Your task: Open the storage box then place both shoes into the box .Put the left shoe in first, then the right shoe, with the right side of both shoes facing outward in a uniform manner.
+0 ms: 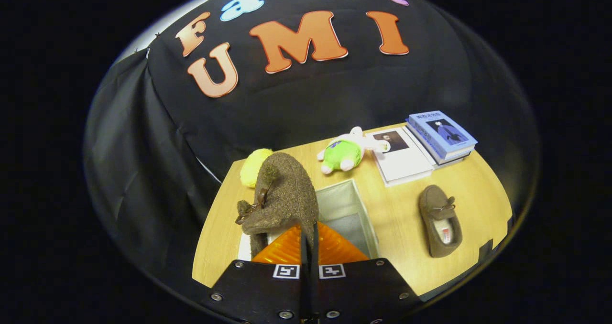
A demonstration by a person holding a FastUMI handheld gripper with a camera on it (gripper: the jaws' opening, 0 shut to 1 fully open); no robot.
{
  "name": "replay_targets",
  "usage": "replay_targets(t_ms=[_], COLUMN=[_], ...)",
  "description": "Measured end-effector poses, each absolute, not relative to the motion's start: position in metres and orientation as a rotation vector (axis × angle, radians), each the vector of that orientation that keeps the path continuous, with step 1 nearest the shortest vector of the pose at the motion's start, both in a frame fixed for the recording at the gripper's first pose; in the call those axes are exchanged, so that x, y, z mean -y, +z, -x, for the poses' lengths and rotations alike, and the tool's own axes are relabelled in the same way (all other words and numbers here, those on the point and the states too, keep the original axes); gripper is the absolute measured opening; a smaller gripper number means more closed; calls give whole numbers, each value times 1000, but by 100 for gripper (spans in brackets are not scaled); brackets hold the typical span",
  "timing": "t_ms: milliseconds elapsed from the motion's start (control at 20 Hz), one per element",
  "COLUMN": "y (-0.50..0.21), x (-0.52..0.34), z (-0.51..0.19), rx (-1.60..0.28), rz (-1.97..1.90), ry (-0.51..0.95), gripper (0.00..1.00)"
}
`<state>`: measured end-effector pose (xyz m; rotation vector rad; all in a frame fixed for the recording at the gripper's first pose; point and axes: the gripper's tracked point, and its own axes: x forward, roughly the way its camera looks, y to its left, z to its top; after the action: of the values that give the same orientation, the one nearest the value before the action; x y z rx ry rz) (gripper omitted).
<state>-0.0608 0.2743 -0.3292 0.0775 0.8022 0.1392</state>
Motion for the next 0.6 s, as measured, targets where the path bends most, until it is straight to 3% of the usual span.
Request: replay_targets(t_ms=[450, 600], y=[-400, -408], x=[-292, -298], z=[85, 91], rx=[-936, -981], rz=[-44, -58], ry=[83, 99], gripper=[1, 8])
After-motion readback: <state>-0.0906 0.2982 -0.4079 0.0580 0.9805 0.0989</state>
